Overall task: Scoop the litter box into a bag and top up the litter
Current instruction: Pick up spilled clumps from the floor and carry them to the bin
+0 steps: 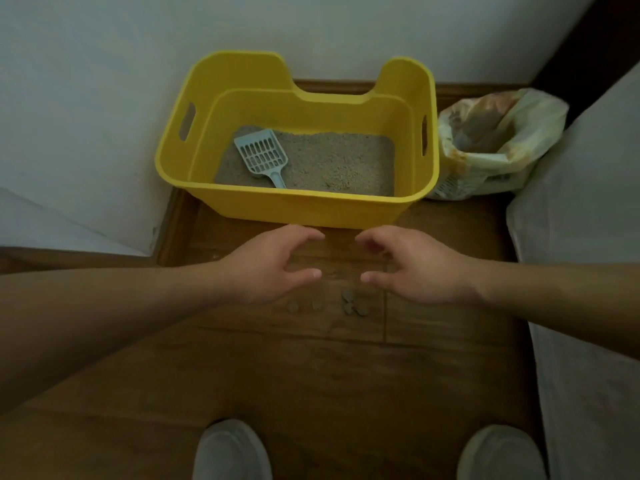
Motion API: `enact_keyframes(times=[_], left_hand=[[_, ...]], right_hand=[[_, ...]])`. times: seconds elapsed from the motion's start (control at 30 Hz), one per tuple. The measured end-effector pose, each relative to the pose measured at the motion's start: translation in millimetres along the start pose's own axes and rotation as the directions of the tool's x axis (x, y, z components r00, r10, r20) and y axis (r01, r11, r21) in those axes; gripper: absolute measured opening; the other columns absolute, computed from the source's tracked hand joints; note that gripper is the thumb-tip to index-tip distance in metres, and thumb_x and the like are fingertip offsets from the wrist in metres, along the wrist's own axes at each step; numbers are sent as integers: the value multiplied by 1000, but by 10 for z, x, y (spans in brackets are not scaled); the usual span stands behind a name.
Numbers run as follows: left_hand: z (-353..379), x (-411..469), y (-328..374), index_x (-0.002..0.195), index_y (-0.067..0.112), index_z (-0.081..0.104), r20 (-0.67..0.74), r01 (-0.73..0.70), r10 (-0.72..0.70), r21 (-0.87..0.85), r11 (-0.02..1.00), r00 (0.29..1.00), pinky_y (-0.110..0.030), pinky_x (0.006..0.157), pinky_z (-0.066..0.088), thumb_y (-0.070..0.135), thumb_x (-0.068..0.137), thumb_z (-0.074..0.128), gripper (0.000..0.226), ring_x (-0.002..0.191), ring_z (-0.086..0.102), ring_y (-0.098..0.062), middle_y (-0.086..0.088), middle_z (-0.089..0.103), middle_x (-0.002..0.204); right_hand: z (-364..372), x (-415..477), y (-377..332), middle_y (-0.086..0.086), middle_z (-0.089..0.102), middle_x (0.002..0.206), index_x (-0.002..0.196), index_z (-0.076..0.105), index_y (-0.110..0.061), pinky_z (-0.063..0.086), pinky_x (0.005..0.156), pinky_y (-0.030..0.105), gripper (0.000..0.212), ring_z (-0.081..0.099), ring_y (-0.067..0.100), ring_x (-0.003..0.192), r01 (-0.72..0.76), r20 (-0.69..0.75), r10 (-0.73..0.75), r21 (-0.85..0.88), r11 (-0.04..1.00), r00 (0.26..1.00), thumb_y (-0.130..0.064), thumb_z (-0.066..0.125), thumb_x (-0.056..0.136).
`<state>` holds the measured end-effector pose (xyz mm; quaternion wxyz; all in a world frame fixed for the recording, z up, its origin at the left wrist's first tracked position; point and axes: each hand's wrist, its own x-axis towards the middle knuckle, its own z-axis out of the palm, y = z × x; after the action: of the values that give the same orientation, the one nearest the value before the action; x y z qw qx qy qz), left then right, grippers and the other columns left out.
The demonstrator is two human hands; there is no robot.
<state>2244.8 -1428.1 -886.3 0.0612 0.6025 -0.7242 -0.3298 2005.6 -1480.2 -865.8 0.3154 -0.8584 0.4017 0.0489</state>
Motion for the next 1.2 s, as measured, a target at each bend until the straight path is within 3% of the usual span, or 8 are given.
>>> enact_keyframes(times=[0.17, 0.47, 0.6, 0.73, 0.9, 1.0, 1.2], left_hand=[[158, 73, -102, 143, 36, 42, 103, -3, 1, 17, 1000, 995, -32, 98, 50, 47, 88, 66, 61, 121, 50, -4, 17, 48, 139], [490, 298, -180, 144, 34, 42, 243, -34, 14, 76, 997, 970, -23, 98, 41, 41, 89, 68, 61, 123, 49, -8, 12, 48, 138], [730, 444, -160, 142, 32, 45, 301, -30, -3, 105, 994, 954, -33, 105, 42, 36, 90, 68, 57, 126, 48, -14, 8, 48, 141], [909, 580, -173, 139, 31, 50, 318, -43, 17, 76, 996, 948, -39, 110, 40, 30, 88, 69, 54, 130, 46, -19, 4, 50, 140], [981, 679, -176, 130, 32, 57, 349, -68, 44, 60, 996, 936, -36, 104, 41, 24, 89, 67, 44, 122, 49, -19, 4, 52, 128], [989, 739, -173, 124, 31, 62, 375, -81, 44, 83, 993, 926, -37, 95, 44, 26, 90, 66, 35, 113, 51, -20, 3, 51, 120], [1031, 805, -178, 108, 29, 66, 369, -80, 48, 71, 994, 928, -36, 85, 46, 27, 87, 69, 22, 102, 53, -20, 3, 51, 112]], right_hand=[[254, 60, 170, -4, 53, 136, 142, 46, -21, 36, 91, 15, 61, 52, 10, 119, -41, 89, 41, 0, 999, 995, -43, 67, 89], [599, 121, 444, -1, 55, 128, 132, 51, -19, 32, 84, 18, 49, 52, 14, 111, -117, 215, 117, -10, 993, 970, -40, 65, 90], [766, 188, 536, 1, 58, 117, 117, 58, -17, 40, 81, 23, 36, 54, 14, 100, -150, 225, 149, -14, 989, 963, -39, 66, 89], [921, 235, 605, 0, 58, 116, 119, 59, -18, 40, 79, 22, 37, 51, 11, 93, -179, 226, 166, 38, 983, 960, -36, 68, 87], [1021, 308, 619, 0, 59, 111, 117, 59, -19, 35, 76, 21, 36, 50, 11, 90, -171, 203, 156, 61, 983, 967, -34, 69, 86], [1065, 356, 629, 1, 60, 110, 113, 61, -20, 39, 79, 24, 33, 56, 18, 101, -167, 214, 151, 62, 984, 965, -35, 70, 84], [1056, 418, 622, 1, 61, 112, 109, 66, -21, 46, 88, 29, 29, 58, 19, 104, -153, 251, 133, 61, 986, 959, -33, 71, 83]])
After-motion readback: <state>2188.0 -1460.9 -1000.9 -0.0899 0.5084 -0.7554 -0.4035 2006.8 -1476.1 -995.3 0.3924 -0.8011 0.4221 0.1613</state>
